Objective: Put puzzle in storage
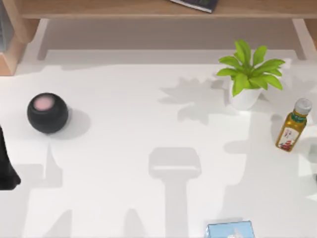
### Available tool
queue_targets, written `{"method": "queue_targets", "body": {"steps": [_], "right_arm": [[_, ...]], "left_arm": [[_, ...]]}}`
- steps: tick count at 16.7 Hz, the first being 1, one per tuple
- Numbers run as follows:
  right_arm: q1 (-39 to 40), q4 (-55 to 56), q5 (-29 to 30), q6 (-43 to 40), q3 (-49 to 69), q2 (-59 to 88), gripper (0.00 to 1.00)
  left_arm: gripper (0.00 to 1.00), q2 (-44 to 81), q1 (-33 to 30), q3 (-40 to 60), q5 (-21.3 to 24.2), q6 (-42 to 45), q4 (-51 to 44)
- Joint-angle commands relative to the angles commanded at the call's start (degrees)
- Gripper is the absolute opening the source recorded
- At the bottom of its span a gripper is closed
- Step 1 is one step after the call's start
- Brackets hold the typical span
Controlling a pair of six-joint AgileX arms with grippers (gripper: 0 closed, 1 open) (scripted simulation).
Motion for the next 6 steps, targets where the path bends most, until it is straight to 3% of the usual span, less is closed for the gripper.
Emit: {"method": "queue_targets", "body": {"steps": [6], "right_arm": [[0.00, 0.00, 0.00, 0.00, 0.00, 0.00, 1.00]], "left_arm": [[1.00, 0.00, 0.00, 0.00, 0.00, 0.00, 0.00]]}}
